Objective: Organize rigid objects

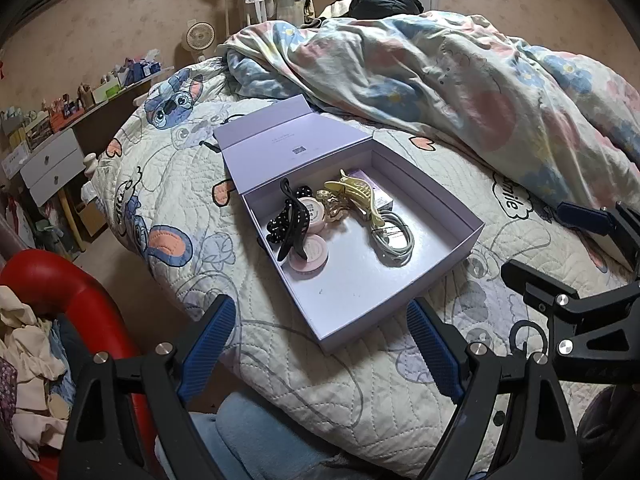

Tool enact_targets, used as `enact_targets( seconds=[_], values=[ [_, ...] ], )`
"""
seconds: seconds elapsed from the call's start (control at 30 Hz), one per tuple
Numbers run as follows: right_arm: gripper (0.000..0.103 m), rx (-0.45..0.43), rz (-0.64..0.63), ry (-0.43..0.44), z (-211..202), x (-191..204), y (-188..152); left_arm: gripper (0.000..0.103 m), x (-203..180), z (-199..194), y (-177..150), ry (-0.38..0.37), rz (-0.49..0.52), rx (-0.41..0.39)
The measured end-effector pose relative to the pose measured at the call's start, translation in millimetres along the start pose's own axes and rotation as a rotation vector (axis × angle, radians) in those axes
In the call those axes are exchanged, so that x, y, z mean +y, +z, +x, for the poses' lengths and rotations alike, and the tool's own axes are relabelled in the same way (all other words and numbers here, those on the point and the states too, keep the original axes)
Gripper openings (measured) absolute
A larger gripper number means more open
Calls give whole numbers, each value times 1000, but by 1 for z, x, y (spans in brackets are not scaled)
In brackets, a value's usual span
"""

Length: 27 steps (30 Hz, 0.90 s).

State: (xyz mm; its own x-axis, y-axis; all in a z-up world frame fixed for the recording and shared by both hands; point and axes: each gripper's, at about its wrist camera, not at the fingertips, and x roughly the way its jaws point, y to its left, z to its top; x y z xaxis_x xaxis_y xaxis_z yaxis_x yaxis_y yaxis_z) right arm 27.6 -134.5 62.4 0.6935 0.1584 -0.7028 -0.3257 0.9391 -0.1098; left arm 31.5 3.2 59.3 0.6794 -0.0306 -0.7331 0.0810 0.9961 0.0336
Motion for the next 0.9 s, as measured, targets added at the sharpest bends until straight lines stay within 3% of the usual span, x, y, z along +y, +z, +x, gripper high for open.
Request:
enact_targets(
  seconds=[0.9],
  values=[
    [97, 27, 43, 3, -6, -12, -21, 88, -17, -5, -11, -24, 28, 3]
  ],
)
